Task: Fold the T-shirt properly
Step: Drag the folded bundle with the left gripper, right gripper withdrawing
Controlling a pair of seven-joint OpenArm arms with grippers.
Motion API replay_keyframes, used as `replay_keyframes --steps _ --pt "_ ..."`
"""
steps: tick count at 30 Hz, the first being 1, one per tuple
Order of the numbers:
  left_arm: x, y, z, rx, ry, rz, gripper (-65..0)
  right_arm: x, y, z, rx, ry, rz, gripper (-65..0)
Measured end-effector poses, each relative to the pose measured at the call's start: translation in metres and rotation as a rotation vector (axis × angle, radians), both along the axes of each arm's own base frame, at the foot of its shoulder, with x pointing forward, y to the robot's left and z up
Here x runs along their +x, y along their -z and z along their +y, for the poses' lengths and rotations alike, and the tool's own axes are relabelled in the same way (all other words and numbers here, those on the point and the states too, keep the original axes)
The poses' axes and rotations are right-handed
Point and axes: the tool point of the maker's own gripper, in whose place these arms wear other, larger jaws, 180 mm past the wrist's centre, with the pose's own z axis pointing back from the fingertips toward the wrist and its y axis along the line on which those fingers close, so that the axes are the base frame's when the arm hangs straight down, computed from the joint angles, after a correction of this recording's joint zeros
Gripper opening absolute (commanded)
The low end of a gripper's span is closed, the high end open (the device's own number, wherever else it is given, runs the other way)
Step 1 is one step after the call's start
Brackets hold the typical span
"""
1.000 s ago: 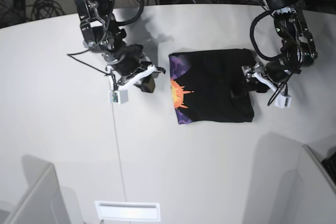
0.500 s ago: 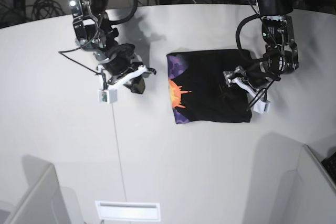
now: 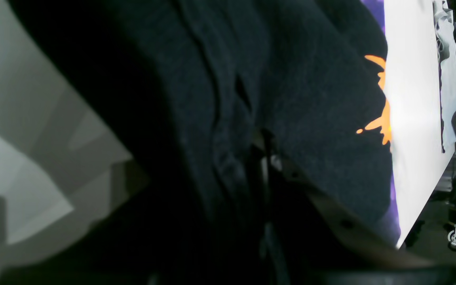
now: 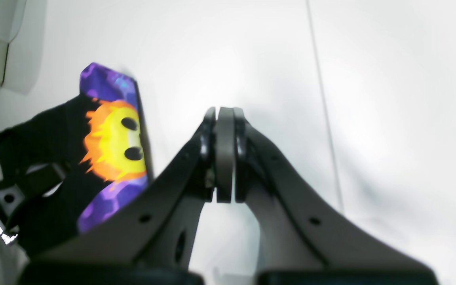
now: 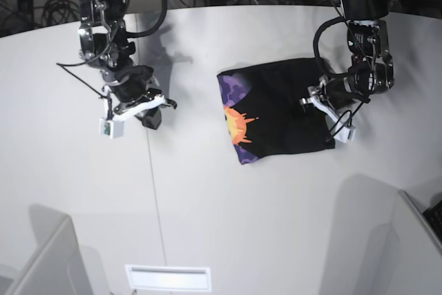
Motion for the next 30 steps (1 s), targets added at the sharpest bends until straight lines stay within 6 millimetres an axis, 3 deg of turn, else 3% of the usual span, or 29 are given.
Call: replay_keyframes --steps 13,22,30 --pt "-0.009 0.005 0.01 0.106 0.094 0.07 -65.0 0.007 -0.006 -0.061 -0.025 0.17 -0.019 -65.0" --pt "0.0 0.006 -0.023 0.228 0.322 0.05 -65.0 -0.003 0.009 -0.1 -0.039 0.28 0.022 -65.0" --pt "0.011 0.001 -0.05 0.336 0.516 0.034 -65.0 -0.033 0.025 -0.128 -0.029 0.395 0.083 -65.0"
